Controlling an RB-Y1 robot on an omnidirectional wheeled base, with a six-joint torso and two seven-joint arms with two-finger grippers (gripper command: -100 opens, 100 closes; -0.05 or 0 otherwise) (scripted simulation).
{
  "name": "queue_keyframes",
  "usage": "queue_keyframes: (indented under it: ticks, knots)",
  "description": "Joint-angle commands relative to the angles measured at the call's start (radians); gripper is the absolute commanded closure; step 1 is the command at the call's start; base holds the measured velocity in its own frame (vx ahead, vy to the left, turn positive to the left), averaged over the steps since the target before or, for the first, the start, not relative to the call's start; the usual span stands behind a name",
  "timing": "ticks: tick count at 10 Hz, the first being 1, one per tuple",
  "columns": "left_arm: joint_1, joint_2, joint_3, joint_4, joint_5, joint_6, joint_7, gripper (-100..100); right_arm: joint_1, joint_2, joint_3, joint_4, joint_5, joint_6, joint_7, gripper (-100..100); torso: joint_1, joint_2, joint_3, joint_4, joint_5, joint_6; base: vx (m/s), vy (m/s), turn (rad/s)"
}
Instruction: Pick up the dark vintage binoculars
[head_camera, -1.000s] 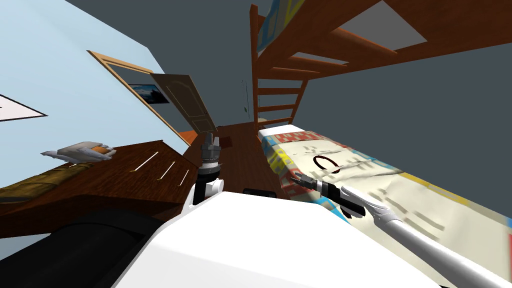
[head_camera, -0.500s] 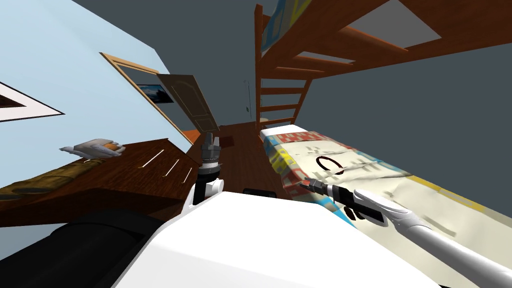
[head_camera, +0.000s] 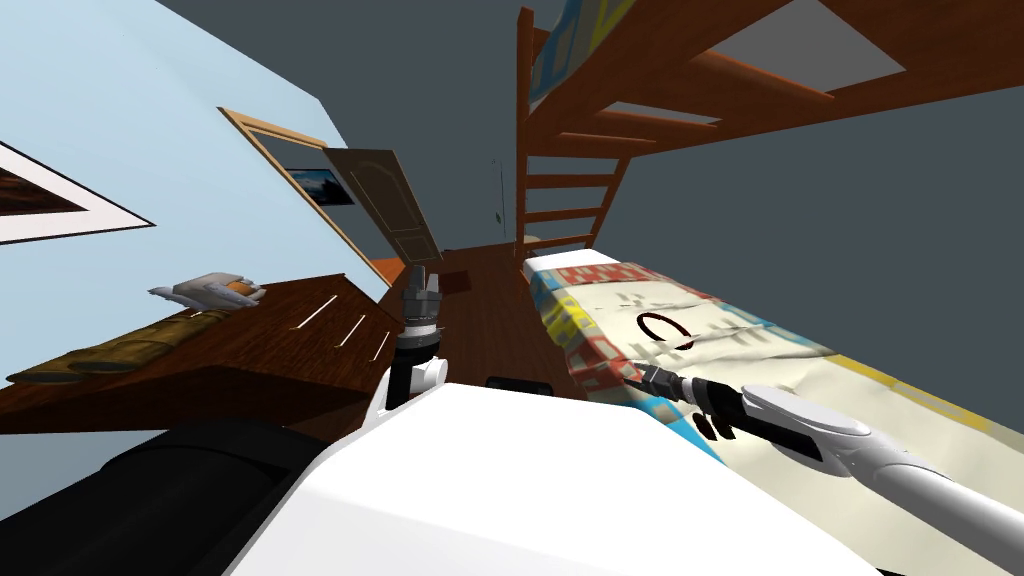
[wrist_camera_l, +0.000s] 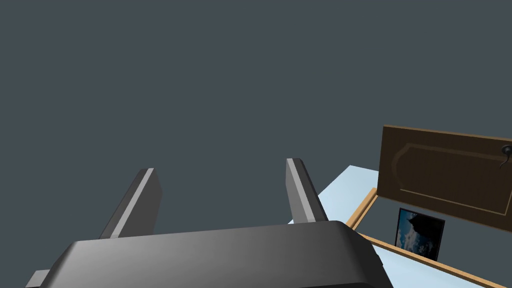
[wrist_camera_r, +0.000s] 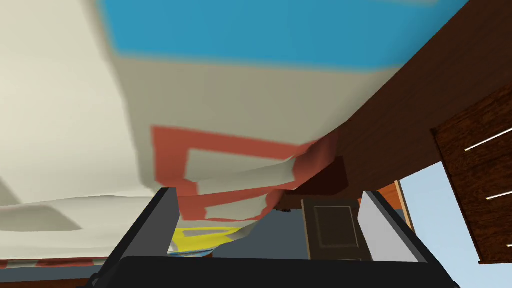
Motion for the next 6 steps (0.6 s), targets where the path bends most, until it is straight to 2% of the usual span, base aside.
queue_keyframes:
  ticks: [1, 2, 3, 6]
  knots:
    - [0.0, 0.0, 0.0, 0.0, 0.0, 0.0, 0.0, 0, 0.003, -0.03, 0.004, 0.013, 0.009, 0.013, 0.001, -100, 0.0, 0.0, 0.0, 0.0, 0.0, 0.0, -0.045, 0.032, 0.018]
    - [0.0, 0.0, 0.0, 0.0, 0.0, 0.0, 0.0, 0, 0.006, -0.057, 0.012, 0.045, 0.027, 0.025, 0.012, -100, 0.0, 0.0, 0.0, 0.0, 0.0, 0.0, -0.038, 0.026, 0.024]
    - [0.0, 0.0, 0.0, 0.0, 0.0, 0.0, 0.0, 0, 0.006, -0.057, 0.012, 0.045, 0.027, 0.025, 0.012, -100, 0.0, 0.0, 0.0, 0.0, 0.0, 0.0, -0.029, 0.018, 0.016]
    - [0.0, 0.0, 0.0, 0.0, 0.0, 0.0, 0.0, 0, 0.021, -0.119, 0.033, 0.125, 0.073, 0.062, 0.042, -100, 0.0, 0.001, 0.001, 0.0, 0.0, 0.0, -0.056, 0.028, 0.03]
